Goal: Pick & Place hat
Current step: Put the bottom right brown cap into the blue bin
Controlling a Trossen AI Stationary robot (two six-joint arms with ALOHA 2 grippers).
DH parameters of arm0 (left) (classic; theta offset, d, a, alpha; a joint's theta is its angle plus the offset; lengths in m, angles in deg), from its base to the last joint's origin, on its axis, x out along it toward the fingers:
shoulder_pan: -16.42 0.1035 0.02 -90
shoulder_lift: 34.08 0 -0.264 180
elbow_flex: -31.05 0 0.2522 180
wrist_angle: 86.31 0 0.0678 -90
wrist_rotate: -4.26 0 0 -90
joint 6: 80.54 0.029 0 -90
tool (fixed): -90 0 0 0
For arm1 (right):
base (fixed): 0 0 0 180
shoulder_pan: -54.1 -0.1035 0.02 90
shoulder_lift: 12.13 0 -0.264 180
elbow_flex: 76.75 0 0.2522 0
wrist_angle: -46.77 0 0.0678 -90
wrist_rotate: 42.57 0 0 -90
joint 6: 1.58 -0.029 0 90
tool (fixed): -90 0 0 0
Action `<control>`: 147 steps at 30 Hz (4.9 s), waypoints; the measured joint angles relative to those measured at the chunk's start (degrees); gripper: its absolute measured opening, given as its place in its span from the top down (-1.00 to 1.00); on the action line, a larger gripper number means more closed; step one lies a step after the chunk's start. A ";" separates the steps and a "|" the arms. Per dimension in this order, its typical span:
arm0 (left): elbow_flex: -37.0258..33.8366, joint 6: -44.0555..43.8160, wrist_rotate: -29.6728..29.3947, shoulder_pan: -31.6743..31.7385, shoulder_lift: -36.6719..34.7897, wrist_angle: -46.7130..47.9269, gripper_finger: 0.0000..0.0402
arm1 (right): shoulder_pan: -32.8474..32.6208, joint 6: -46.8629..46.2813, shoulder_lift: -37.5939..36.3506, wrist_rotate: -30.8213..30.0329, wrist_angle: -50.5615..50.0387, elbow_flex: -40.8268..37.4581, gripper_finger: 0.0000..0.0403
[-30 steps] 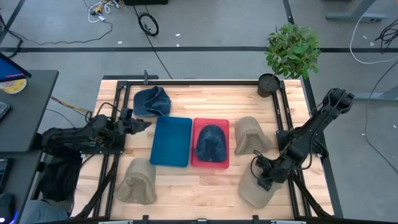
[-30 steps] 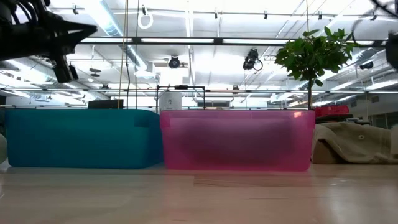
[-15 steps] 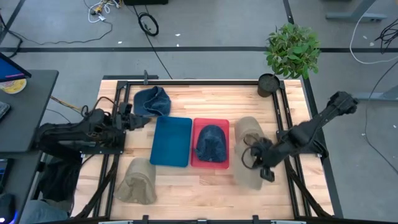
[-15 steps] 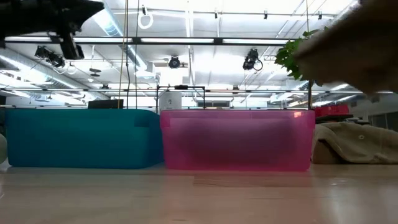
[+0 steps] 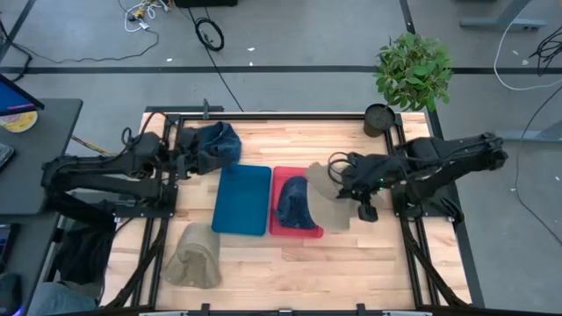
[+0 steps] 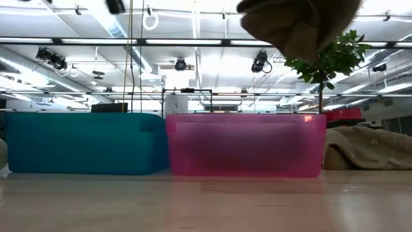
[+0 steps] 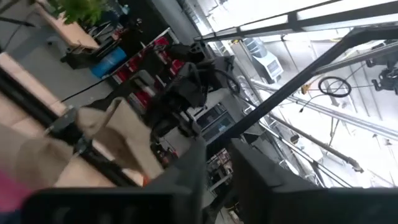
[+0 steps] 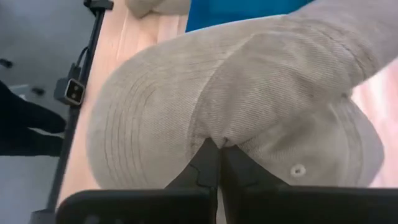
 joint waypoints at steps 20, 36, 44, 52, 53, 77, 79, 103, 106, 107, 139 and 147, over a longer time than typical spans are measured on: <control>12.20 -19.62 4.74 0.00 19.03 0.61 -0.70 | -1.17 22.49 14.50 -8.63 -5.42 22.13 1.00; 12.41 -28.04 2.12 0.85 27.30 -5.31 -0.70 | -0.59 28.25 14.52 -10.75 -6.77 22.29 1.00; 24.54 -27.17 8.72 0.81 36.87 -5.66 -0.69 | 0.72 30.43 14.63 -10.55 -7.29 22.29 1.00; 35.31 -25.33 15.07 2.61 43.96 -4.66 -0.47 | 0.77 30.12 14.63 -10.08 -8.18 22.29 1.00; 35.55 -24.86 15.49 2.71 44.20 -4.55 -0.40 | 0.79 29.79 14.63 -10.10 -8.65 22.29 1.00; 35.58 -14.31 33.25 1.94 44.12 4.99 -0.02 | 0.97 26.63 14.00 -6.00 -12.90 26.31 1.00; 35.58 -13.91 33.30 2.12 44.12 5.83 -0.17 | 0.97 25.98 14.00 -5.52 -13.13 26.31 1.00; 35.58 -13.55 33.62 5.75 44.16 17.39 -0.43 | -2.55 24.94 14.18 -11.14 -17.09 26.35 1.00; 35.58 -16.47 33.43 5.81 44.16 12.88 -0.43 | -2.07 25.64 14.20 -10.57 -16.94 26.35 1.00; 35.58 -16.90 33.21 5.96 44.16 11.85 -0.43 | -1.96 25.90 14.24 -10.56 -16.92 26.35 1.00; 35.58 -9.77 28.74 7.19 44.12 14.33 -0.43 | 0.17 22.29 14.11 0.46 -14.55 26.35 1.00; 35.58 -7.72 28.72 2.43 44.12 14.33 -0.43 | 2.91 22.56 14.29 -1.05 -14.09 26.35 1.00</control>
